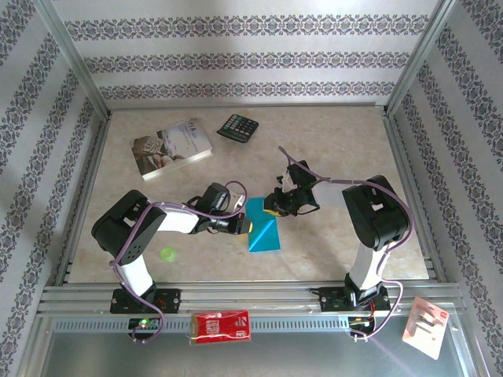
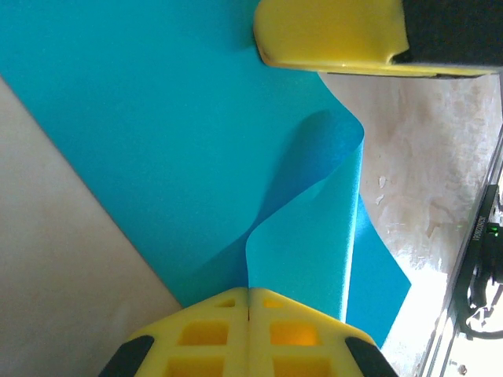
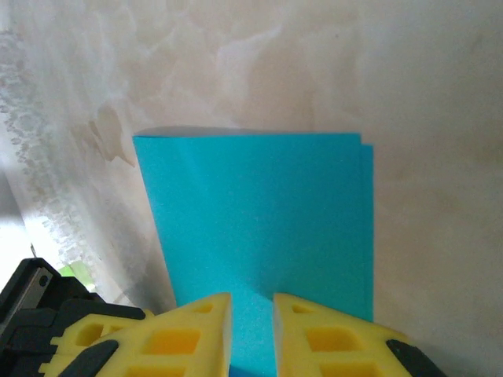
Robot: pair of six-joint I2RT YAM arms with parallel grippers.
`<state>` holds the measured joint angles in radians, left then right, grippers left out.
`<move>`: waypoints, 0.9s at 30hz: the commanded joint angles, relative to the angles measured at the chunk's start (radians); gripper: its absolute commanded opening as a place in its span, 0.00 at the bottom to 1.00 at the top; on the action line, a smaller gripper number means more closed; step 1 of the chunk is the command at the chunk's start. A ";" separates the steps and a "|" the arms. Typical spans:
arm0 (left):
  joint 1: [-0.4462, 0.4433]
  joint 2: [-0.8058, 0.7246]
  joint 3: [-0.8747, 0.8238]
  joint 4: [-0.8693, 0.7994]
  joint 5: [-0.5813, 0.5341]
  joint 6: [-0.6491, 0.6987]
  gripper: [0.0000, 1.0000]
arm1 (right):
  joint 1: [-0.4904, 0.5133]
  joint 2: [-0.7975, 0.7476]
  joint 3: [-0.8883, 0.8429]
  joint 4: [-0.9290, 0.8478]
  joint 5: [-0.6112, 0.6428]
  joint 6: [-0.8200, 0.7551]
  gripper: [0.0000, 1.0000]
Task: Fold a paper plane with a square sheet of paper (pick it up from the middle)
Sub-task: Fold the triangle a second time at the center of the table.
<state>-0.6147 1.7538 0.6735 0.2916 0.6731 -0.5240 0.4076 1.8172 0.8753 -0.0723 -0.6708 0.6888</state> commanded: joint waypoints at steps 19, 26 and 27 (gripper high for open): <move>-0.016 0.041 -0.032 -0.120 -0.115 0.032 0.00 | -0.015 -0.294 -0.145 -0.013 -0.013 0.105 0.18; -0.017 0.053 -0.038 -0.106 -0.113 0.026 0.00 | 0.197 -0.440 -0.297 0.075 0.080 0.255 0.05; -0.017 0.053 -0.040 -0.102 -0.112 0.024 0.00 | 0.230 -0.442 -0.312 0.095 0.096 0.276 0.04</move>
<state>-0.6197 1.7523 0.6720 0.2916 0.6613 -0.5209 0.5812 1.3937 0.5949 -0.0410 -0.6357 0.8795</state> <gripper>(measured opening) 0.036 0.049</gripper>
